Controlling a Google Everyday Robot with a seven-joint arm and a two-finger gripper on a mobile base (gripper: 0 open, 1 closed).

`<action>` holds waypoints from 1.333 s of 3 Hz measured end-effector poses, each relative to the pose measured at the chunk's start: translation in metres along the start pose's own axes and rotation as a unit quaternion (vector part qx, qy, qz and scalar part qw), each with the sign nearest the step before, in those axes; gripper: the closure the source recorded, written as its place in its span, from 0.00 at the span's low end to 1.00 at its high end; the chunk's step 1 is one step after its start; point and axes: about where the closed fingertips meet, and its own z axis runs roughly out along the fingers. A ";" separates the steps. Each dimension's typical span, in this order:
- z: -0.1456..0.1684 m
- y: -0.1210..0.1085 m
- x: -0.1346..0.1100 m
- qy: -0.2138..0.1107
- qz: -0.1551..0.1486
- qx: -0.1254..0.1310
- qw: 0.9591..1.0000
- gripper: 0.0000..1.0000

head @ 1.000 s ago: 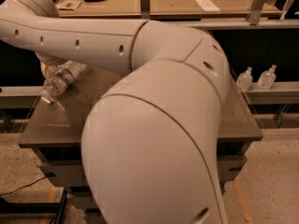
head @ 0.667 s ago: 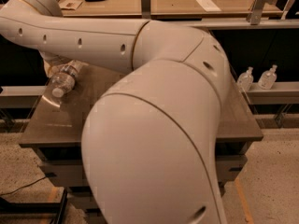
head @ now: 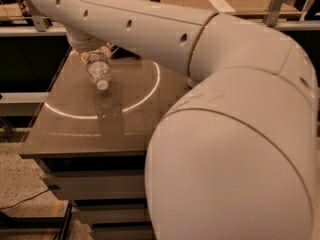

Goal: Place water bottle upright

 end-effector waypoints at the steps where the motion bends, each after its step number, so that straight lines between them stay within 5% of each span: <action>1: 0.002 -0.058 0.013 0.049 0.006 -0.008 0.999 1.00; 2: 0.018 -0.102 0.042 0.138 0.032 -0.040 0.989 1.00; 3: 0.004 -0.117 0.040 0.157 0.087 -0.113 0.977 1.00; 4: -0.026 -0.117 0.013 0.129 0.117 -0.177 0.969 1.00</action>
Offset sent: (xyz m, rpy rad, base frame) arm 0.0255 -0.1148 0.0473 0.2942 0.5246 -0.0369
